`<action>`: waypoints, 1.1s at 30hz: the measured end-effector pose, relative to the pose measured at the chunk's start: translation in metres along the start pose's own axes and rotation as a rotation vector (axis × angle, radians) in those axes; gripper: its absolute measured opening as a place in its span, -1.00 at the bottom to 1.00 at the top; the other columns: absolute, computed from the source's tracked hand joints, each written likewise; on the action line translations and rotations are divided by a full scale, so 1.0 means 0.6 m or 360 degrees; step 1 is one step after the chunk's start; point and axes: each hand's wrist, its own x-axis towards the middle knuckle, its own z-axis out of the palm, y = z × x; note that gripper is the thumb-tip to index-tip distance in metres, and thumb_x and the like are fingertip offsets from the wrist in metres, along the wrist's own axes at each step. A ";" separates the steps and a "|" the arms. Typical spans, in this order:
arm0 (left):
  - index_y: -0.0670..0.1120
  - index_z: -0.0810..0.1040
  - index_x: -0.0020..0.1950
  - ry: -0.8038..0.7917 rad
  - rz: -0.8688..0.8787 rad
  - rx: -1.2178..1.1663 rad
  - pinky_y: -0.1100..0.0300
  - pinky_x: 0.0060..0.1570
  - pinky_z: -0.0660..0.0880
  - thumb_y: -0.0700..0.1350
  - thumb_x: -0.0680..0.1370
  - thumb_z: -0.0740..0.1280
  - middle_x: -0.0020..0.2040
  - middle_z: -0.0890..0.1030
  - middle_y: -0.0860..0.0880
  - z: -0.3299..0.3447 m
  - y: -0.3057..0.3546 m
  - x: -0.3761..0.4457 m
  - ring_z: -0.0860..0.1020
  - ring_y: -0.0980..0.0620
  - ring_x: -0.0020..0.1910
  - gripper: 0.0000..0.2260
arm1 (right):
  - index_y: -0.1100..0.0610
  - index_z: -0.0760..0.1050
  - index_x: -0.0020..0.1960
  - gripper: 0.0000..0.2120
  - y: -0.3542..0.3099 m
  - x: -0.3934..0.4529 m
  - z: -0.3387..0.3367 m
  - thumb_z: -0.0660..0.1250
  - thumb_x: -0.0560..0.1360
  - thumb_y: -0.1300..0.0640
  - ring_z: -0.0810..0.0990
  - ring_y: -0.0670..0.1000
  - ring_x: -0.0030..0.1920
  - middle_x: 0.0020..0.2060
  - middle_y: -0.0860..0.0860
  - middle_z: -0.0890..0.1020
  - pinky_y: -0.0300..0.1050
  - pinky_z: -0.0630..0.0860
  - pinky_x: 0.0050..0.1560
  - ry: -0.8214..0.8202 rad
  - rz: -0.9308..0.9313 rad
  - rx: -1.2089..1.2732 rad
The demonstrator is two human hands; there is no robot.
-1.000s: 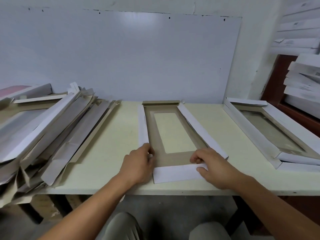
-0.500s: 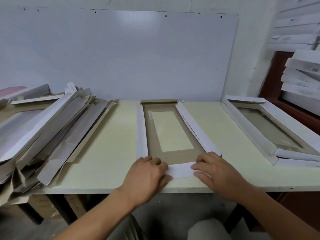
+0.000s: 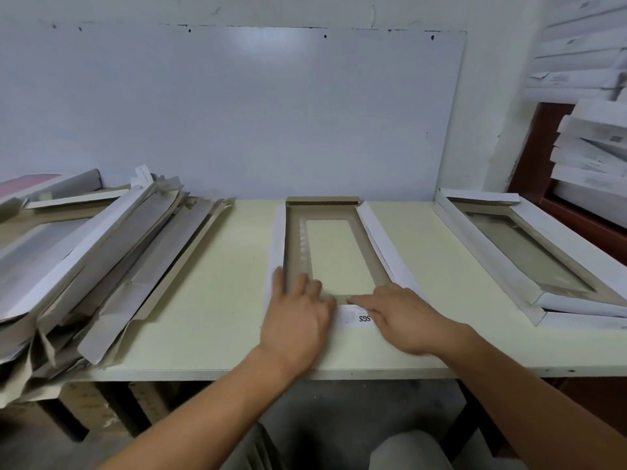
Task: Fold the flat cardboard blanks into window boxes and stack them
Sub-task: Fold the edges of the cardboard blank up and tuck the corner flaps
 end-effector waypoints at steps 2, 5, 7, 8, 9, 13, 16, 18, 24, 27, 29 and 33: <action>-0.12 0.46 0.31 -0.0090 0.0192 -0.0097 -0.18 0.51 -0.06 -0.07 0.65 0.01 0.27 0.49 -0.12 0.016 0.028 -0.005 0.37 -0.16 0.31 -0.65 | -0.17 0.19 0.53 -0.57 -0.007 0.009 0.009 0.00 0.67 0.00 0.28 0.05 0.34 0.28 -0.03 0.40 0.00 0.24 0.31 0.0031 -0.0056 -0.0115; -0.23 0.09 0.57 -0.0428 0.0159 -0.0344 -0.04 0.54 -0.12 0.29 0.60 -0.23 0.57 0.12 -0.23 0.027 0.049 -0.018 0.04 -0.15 0.56 -0.26 | -0.04 -0.01 0.60 -0.44 -0.005 0.012 0.020 -0.19 0.65 -0.20 0.03 0.01 0.53 0.56 -0.08 0.13 0.10 -0.03 0.50 -0.0008 -0.0075 -0.0331; -0.24 -0.17 0.59 -0.0652 0.0140 -0.0422 -0.03 0.54 -0.23 0.45 0.47 -0.25 0.59 -0.19 -0.23 0.032 0.052 -0.032 -0.24 -0.12 0.58 -0.06 | 0.00 -0.12 0.61 -0.35 -0.005 0.010 0.029 -0.29 0.60 -0.28 0.00 0.01 0.56 0.59 -0.06 0.08 0.15 -0.09 0.53 -0.0022 -0.0049 -0.0444; -0.24 -0.25 0.57 -0.0723 0.0143 -0.0369 -0.04 0.54 -0.26 0.49 0.43 -0.24 0.57 -0.27 -0.23 0.032 0.052 -0.037 -0.32 -0.12 0.55 -0.02 | 0.00 -0.15 0.61 -0.31 -0.005 0.010 0.032 -0.33 0.58 -0.31 0.01 0.01 0.57 0.59 -0.06 0.08 0.16 -0.09 0.53 -0.0027 -0.0030 -0.0469; -0.25 -0.30 0.56 -0.0779 0.0144 -0.0288 -0.05 0.53 -0.28 0.50 0.42 -0.22 0.56 -0.31 -0.24 0.031 0.050 -0.041 -0.35 -0.13 0.54 0.00 | -0.01 -0.17 0.61 -0.28 -0.005 0.009 0.035 -0.36 0.55 -0.33 0.03 0.01 0.57 0.59 -0.06 0.08 0.17 -0.09 0.53 -0.0029 -0.0006 -0.0471; -0.27 -0.31 0.55 -0.0931 0.0107 -0.0136 -0.08 0.54 -0.23 0.48 0.49 -0.10 0.56 -0.30 -0.27 0.018 0.040 -0.043 -0.30 -0.19 0.55 -0.01 | -0.03 -0.16 0.60 -0.25 0.018 0.005 0.035 -0.33 0.52 -0.38 0.01 -0.06 0.55 0.58 -0.11 0.06 0.04 -0.06 0.54 -0.0085 0.0034 -0.0215; -0.30 -0.28 0.55 -0.0943 0.0086 -0.0050 -0.10 0.54 -0.20 0.45 0.52 -0.06 0.56 -0.26 -0.30 0.010 0.031 -0.045 -0.25 -0.22 0.56 -0.03 | -0.01 -0.20 0.61 -0.33 0.061 -0.010 0.033 -0.24 0.60 -0.30 -0.15 -0.15 0.57 0.60 -0.14 -0.07 -0.05 -0.18 0.55 -0.0189 0.0142 0.0018; -0.30 -0.26 0.55 -0.0913 0.0096 -0.0022 -0.09 0.54 -0.22 0.45 0.52 -0.07 0.57 -0.23 -0.29 0.008 0.026 -0.049 -0.24 -0.21 0.57 -0.04 | -0.02 -0.24 0.61 -0.37 0.088 -0.024 0.035 -0.24 0.63 -0.25 -0.22 -0.18 0.56 0.60 -0.15 -0.15 -0.03 -0.26 0.55 -0.0238 0.0253 0.0037; -0.10 -0.30 0.59 -0.0402 -0.0246 -0.0618 -0.06 0.54 -0.22 0.46 0.46 -0.05 0.58 -0.33 -0.04 0.007 -0.040 -0.072 -0.32 0.04 0.56 -0.07 | -0.13 0.23 0.49 -0.55 0.075 -0.029 0.004 0.04 0.63 -0.18 0.21 -0.11 0.44 0.42 -0.19 0.33 0.09 -0.05 0.51 -0.0011 0.0150 -0.0095; -0.11 -0.08 0.61 -0.0161 -0.0536 -0.0874 0.15 0.51 0.04 0.22 0.54 0.31 0.62 -0.02 -0.04 0.012 -0.109 -0.087 0.00 0.00 0.59 -0.15 | -0.19 0.32 0.39 -0.47 0.028 -0.021 -0.023 0.13 0.49 -0.37 0.41 -0.05 0.25 0.22 -0.16 0.47 -0.01 0.27 0.27 -0.0119 0.0071 -0.0090; -0.04 0.20 0.56 -0.0147 -0.0455 -0.0977 0.42 0.32 0.23 0.06 0.53 0.39 0.47 0.34 0.12 0.014 -0.138 -0.093 0.33 0.04 0.46 -0.34 | -0.21 0.30 0.39 -0.30 -0.011 -0.011 -0.034 0.05 0.37 -0.54 0.43 -0.01 0.18 0.14 -0.11 0.46 0.02 0.36 0.22 -0.0253 0.0057 -0.0046; 0.07 0.53 0.33 -0.0245 -0.0116 -0.1176 0.49 0.19 0.35 -0.12 0.56 0.38 0.20 0.53 0.35 0.018 -0.153 -0.090 0.50 0.26 0.24 -0.66 | -0.21 0.40 0.30 -0.25 -0.062 0.010 -0.034 -0.12 0.35 -0.61 0.48 -0.02 0.08 0.03 -0.13 0.50 0.01 0.39 0.17 -0.0293 0.0062 0.0120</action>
